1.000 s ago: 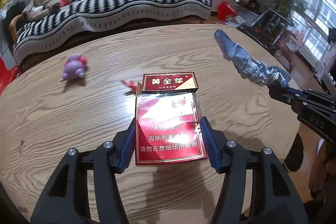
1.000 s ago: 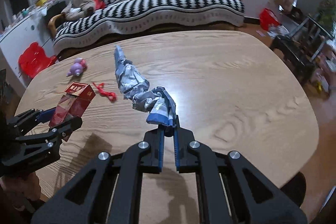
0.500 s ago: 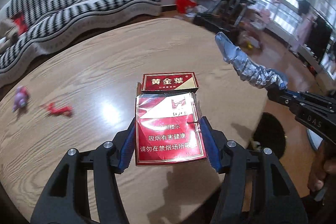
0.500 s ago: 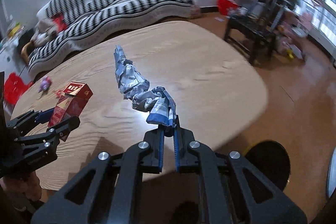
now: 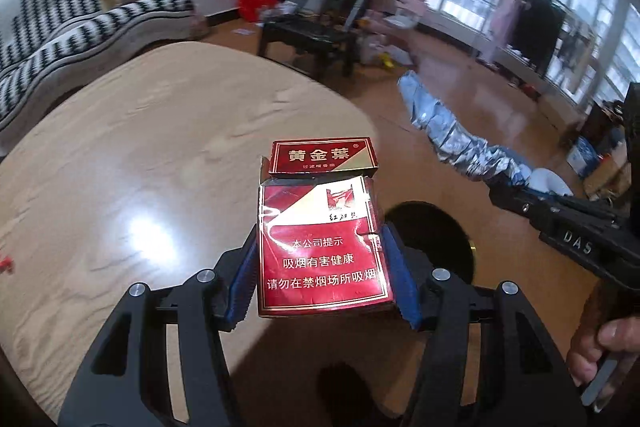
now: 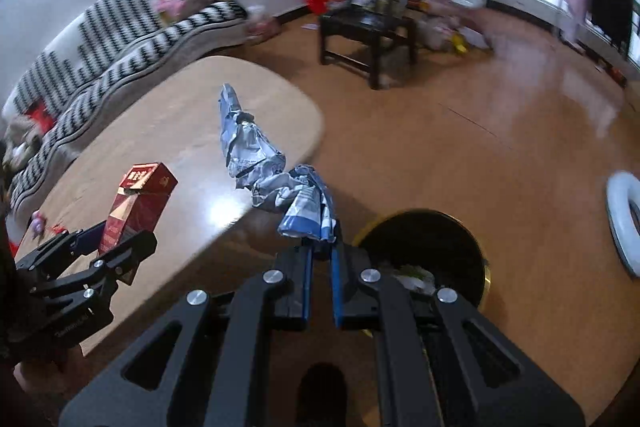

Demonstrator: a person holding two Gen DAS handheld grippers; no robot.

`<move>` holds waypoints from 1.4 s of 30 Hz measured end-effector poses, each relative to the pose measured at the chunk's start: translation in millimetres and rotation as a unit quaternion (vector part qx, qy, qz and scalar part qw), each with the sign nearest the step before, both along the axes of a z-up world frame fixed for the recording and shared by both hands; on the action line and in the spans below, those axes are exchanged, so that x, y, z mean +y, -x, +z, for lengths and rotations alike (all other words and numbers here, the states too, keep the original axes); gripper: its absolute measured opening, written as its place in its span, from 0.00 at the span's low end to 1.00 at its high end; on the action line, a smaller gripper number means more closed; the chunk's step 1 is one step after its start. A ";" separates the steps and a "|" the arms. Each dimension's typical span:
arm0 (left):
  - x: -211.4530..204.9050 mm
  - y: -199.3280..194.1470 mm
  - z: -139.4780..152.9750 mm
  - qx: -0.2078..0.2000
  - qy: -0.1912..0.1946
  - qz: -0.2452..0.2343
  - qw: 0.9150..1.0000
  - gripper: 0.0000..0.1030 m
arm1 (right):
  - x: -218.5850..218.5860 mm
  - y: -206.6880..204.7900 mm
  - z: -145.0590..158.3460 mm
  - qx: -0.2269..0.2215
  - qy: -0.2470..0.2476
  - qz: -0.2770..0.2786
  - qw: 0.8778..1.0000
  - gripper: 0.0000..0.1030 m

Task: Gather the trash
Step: 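Carry the cigarette pack and foil over the black bin, then open both grippers to drop the pack and foil into the bin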

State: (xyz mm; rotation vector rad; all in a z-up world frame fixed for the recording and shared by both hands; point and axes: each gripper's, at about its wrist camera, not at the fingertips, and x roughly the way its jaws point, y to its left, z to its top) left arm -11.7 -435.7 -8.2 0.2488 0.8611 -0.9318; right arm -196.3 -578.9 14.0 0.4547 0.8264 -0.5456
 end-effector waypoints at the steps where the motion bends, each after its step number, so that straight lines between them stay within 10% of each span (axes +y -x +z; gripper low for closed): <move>1: -5.9 4.1 -1.9 0.001 0.001 -0.007 1.000 0.55 | -5.4 8.5 -2.0 0.002 -0.002 -0.012 1.000 0.08; 15: -83.6 43.0 -38.6 0.042 -0.010 -0.087 0.995 0.55 | -57.6 83.0 -28.7 0.025 -0.033 -0.118 0.992 0.08; 42: -120.0 54.2 -55.1 0.058 -0.022 -0.129 0.990 0.56 | -66.6 88.7 -30.8 0.026 -0.047 -0.139 0.989 0.09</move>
